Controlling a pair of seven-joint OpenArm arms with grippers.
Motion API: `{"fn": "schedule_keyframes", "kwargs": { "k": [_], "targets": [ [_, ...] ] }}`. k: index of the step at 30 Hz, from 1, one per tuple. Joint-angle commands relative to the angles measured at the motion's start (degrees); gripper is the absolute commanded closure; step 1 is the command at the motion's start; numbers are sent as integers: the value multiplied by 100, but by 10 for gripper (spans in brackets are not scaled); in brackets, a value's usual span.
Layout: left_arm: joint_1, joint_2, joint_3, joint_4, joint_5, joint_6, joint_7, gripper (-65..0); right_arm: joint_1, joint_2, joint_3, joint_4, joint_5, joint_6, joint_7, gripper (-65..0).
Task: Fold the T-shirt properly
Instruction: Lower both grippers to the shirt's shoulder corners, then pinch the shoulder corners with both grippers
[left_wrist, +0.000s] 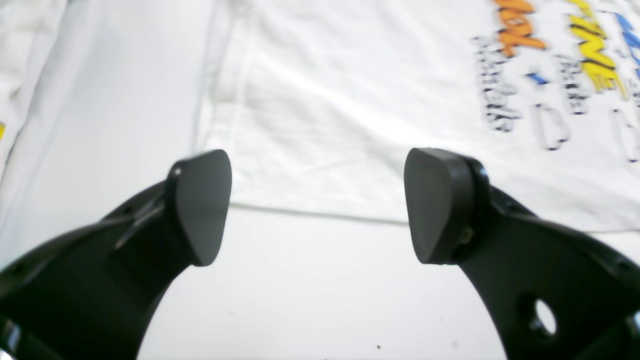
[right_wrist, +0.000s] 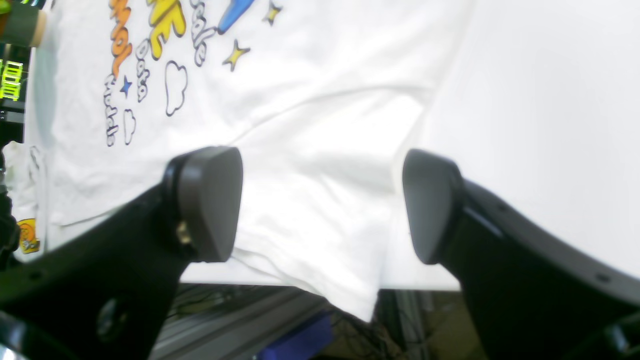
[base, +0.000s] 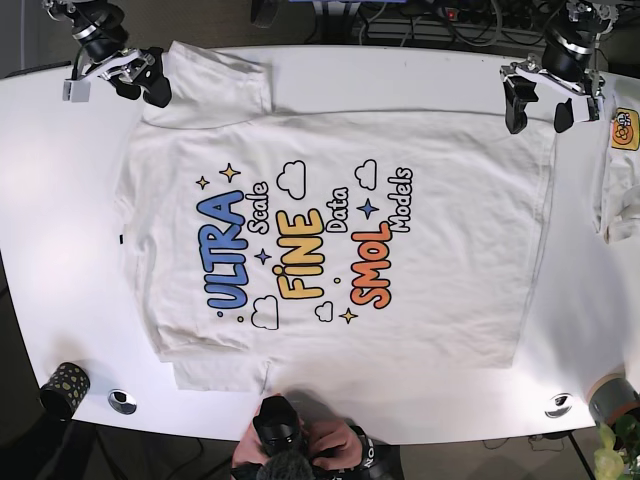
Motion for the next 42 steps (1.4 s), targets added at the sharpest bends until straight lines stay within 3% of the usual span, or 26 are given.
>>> {"fn": "schedule_keyframes", "kwargs": {
  "k": [1, 15, 22, 27, 29, 36, 40, 42],
  "targets": [
    [56, -30, -70, 30, -93, -35, -131, -506, 9, 63, 27, -150, 116, 110, 32, -466],
    [48, -39, -34, 21, -58, -35, -122, -506, -141, 46, -509, -484, 108, 110, 23, -466],
    [48, -39, -43, 21, -58, -35, -122, -506, -273, -253, -588, -520, 90, 110, 23, -466],
    [48, -39, -61, 13, -75, -35, -105, -506, -273, -262, -720, -520, 90, 110, 23, -452],
    [48, -39, -78, -49, -93, -35, -105, -506, -229, -262, -738, -520, 81, 110, 23, -396],
    [48, -57, -272, -295, -576, -35, -96, -506, -88, -218, -773, -537, 81, 93, 23, -95],
    [48, -65, -272, -304, -603, -35, -96, -506, -62, -209, -773, -537, 81, 84, 23, 0],
    [48, -65, -272, -321, -611, -35, -96, -506, -62, -209, -773, -537, 81, 75, 23, 0]
  ]
}}
